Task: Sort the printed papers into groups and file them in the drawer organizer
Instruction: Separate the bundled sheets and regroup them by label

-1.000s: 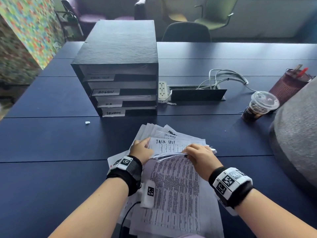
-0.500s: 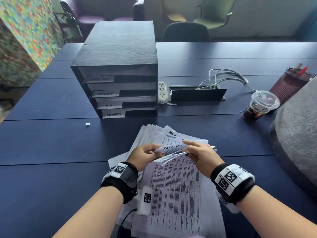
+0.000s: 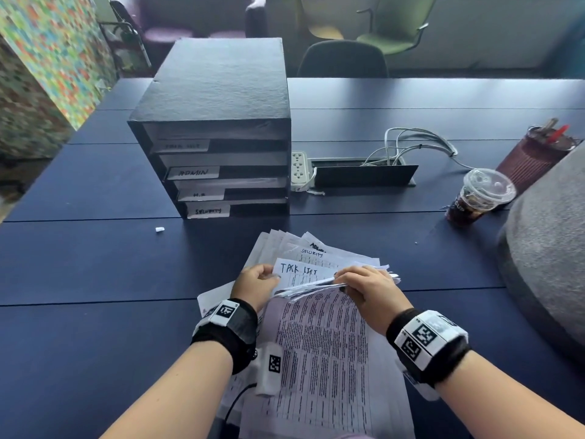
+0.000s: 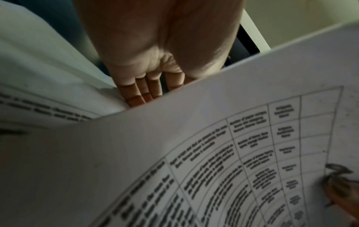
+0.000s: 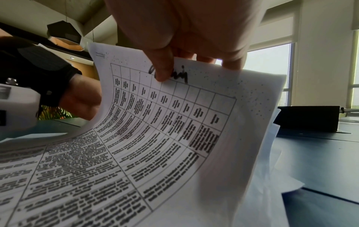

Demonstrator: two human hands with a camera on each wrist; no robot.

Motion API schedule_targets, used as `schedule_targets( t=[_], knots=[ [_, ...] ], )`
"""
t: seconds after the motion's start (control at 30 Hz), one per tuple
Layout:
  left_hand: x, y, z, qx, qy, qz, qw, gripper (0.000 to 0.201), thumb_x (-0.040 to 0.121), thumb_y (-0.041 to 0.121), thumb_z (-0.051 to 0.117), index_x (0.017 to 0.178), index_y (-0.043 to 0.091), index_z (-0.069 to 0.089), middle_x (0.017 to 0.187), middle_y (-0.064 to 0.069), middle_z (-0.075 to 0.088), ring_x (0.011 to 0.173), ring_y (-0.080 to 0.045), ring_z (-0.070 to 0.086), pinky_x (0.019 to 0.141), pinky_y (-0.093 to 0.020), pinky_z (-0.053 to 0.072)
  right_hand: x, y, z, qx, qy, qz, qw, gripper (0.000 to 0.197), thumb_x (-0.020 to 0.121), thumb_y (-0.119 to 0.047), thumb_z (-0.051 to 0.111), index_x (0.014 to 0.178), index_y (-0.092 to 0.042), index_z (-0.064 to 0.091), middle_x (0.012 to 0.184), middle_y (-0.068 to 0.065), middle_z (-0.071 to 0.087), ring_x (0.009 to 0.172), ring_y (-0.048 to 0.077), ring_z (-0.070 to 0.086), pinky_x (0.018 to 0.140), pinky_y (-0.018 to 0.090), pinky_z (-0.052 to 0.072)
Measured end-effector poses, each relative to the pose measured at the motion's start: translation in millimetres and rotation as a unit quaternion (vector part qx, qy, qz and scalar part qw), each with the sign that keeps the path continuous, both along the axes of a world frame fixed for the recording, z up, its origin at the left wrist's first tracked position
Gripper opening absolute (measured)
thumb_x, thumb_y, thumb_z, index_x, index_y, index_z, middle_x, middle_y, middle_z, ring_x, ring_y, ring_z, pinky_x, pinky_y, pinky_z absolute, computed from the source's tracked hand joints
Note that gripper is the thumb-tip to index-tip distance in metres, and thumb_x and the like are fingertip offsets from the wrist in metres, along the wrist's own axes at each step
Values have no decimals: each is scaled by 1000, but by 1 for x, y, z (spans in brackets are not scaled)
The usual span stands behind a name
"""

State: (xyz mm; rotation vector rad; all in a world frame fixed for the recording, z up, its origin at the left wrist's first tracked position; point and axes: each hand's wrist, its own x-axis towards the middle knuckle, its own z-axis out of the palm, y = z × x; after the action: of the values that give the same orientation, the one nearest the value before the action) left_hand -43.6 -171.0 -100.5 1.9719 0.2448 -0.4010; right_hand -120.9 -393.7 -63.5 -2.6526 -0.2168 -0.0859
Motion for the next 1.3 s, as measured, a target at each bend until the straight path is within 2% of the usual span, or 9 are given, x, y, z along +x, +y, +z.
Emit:
schedule_targets(
  t=[0.17,0.5,0.6,0.73,0.9,1.0,1.1,1.23,1.3],
  knots=[
    [2,-7,5,54,-25,-64,996,35,81,13,68,116,11,63,117,0,51,96,-12,53,82,-21,42,2,0,2,-1,23,-3,1000,25,82,-19,46,92,-18,70,102,-9,68,94,25,62,82,36,38],
    [-1,-9,12,24,-4,-133,991,50,84,6,61,133,11,53,135,4,51,120,-16,52,108,-33,39,5,-3,2,-1,38,-7,999,18,87,-11,56,96,-18,69,106,-8,67,99,24,59,85,34,35],
    [0,-8,13,-1,21,-130,991,48,83,9,63,130,15,56,125,0,62,110,-17,60,101,-38,46,5,-3,3,2,49,-8,999,19,88,-10,55,99,-17,69,108,-8,66,102,24,58,88,36,36],
    [1,-10,13,-57,9,-94,994,28,81,6,65,102,25,66,105,1,68,97,-18,64,95,-36,50,4,-3,6,-3,64,-8,998,20,90,-12,54,103,-18,68,112,-9,65,107,22,55,93,37,36],
    [-4,-10,13,-95,-1,-80,992,49,76,5,67,114,35,58,111,-2,65,102,-21,64,92,-38,52,5,-3,6,-1,70,-11,998,21,91,-11,54,105,-18,67,114,-10,64,109,20,54,95,35,33],
    [-4,-11,13,-92,38,-109,989,60,73,18,72,129,31,53,115,2,65,106,-11,62,96,-33,48,6,-3,5,0,66,-12,998,21,90,-10,54,103,-18,68,113,-9,64,108,22,54,93,34,33],
    [-8,-13,24,-118,47,-149,981,23,84,25,70,104,14,71,95,5,72,89,-5,66,86,-25,45,7,-7,2,16,56,-21,998,18,89,-10,56,97,-19,69,118,-5,61,103,25,56,92,33,35],
    [-19,-9,27,-109,60,-170,978,81,76,81,27,100,19,74,103,6,69,102,-14,60,96,-32,40,8,-10,-2,17,-5,-29,999,8,83,-15,58,78,-20,64,134,7,50,97,28,57,90,40,41],
    [-19,-8,23,-111,69,-161,978,88,73,87,13,88,29,77,106,7,69,103,-17,60,95,-32,41,7,-8,-2,-26,-41,-33,998,8,80,-23,57,73,-23,61,128,1,57,102,25,50,88,39,35]
  ],
)
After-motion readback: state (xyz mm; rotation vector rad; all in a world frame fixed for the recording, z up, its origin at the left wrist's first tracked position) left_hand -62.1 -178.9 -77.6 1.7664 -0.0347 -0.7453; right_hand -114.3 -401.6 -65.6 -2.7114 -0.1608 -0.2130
